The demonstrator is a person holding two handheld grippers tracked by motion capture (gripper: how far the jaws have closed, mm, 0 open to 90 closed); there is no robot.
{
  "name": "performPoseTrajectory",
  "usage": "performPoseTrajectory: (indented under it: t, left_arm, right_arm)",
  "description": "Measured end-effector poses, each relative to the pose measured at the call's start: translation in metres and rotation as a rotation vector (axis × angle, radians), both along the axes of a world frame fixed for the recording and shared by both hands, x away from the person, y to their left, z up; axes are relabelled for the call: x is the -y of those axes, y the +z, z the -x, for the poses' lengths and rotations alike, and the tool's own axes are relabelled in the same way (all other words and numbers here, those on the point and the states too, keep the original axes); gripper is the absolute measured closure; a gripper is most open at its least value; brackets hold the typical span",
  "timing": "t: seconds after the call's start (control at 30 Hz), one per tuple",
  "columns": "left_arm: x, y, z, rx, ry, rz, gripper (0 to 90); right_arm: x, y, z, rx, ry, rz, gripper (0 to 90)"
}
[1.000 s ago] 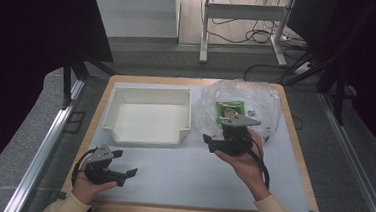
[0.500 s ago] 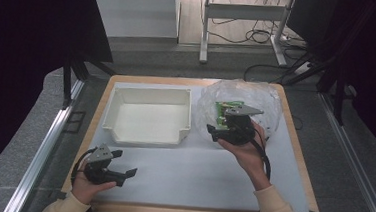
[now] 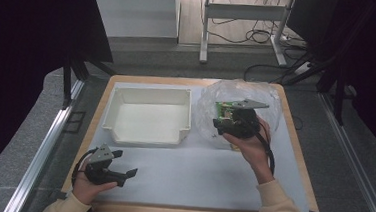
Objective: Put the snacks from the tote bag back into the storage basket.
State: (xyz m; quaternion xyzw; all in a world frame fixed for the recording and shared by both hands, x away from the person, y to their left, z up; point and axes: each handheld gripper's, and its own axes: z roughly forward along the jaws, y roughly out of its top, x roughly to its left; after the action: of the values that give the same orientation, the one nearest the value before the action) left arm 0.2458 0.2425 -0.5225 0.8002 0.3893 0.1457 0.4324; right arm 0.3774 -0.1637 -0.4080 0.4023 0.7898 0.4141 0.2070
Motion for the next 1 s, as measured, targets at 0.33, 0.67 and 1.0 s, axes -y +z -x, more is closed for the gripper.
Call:
performPoseTrajectory:
  t: [0.33, 0.67, 1.0]
  left_arm:
    - [0.000, 0.000, 0.000, -0.002, 0.005, -0.006, 10.7]
    - [0.000, -0.001, -0.001, 0.001, 0.014, -0.011, 10.7]
    - [-0.002, -0.001, 0.000, 0.015, -0.014, -0.017, 10.8]
  right_arm:
    - [0.016, -0.002, -0.023, -0.030, -0.040, -0.033, 26.1]
    - [0.030, -0.003, -0.033, -0.047, -0.081, -0.044, 26.1]
    - [0.037, -0.009, -0.062, -0.107, -0.157, -0.047, 27.3]
